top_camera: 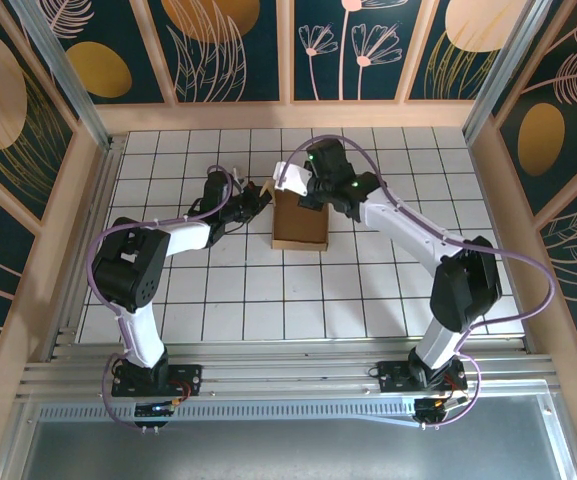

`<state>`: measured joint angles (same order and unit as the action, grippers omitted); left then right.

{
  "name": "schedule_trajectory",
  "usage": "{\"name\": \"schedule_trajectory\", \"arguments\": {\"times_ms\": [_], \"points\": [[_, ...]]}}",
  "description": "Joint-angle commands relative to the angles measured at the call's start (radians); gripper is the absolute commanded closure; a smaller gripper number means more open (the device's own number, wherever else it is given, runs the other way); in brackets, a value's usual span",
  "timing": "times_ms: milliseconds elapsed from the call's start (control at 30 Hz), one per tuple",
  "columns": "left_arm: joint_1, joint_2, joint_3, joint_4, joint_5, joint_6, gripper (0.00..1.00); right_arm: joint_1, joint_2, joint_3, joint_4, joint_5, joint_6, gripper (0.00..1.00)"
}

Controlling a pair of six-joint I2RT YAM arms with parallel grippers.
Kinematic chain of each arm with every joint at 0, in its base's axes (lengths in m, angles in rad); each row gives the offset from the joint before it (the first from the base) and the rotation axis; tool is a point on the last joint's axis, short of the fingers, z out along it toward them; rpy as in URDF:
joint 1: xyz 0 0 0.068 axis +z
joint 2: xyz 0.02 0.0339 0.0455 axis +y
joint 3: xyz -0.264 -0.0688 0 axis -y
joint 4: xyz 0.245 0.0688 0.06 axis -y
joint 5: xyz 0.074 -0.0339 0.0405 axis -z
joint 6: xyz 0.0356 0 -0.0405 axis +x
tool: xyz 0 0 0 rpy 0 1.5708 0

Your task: Fold the paper box

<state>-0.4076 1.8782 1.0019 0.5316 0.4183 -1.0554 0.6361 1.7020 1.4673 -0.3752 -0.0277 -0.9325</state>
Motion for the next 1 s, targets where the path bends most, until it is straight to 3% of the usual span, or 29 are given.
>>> {"name": "schedule_trajectory", "arguments": {"times_ms": [0, 100, 233, 400, 600, 767, 967], "points": [[-0.085, -0.004, 0.016, 0.000, 0.201, 0.063, 1.00, -0.015, 0.088, 0.065, -0.004, -0.105, 0.000, 0.94], [-0.083, -0.005, 0.036, 0.022, 0.213, 0.055, 1.00, -0.052, 0.126, 0.131, -0.047, -0.154, -0.005, 0.94], [-0.066, -0.033, 0.089, -0.107, 0.147, 0.137, 1.00, -0.082, 0.179, 0.214, -0.105, -0.179, -0.020, 0.94], [-0.043, -0.017, 0.127, -0.146, 0.152, 0.148, 1.00, -0.083, 0.222, 0.269, -0.157, -0.207, -0.027, 0.95], [-0.037, -0.041, 0.036, -0.067, 0.163, 0.145, 1.00, -0.063, 0.124, 0.092, -0.038, -0.191, -0.037, 0.95], [-0.036, -0.174, -0.103, 0.048, 0.214, 0.185, 1.00, -0.049, 0.061, -0.007, 0.037, -0.150, -0.036, 0.94], [-0.034, -0.399, -0.233, 0.121, 0.284, 0.257, 0.87, -0.042, 0.053, -0.017, 0.058, -0.129, -0.037, 0.86]]}}
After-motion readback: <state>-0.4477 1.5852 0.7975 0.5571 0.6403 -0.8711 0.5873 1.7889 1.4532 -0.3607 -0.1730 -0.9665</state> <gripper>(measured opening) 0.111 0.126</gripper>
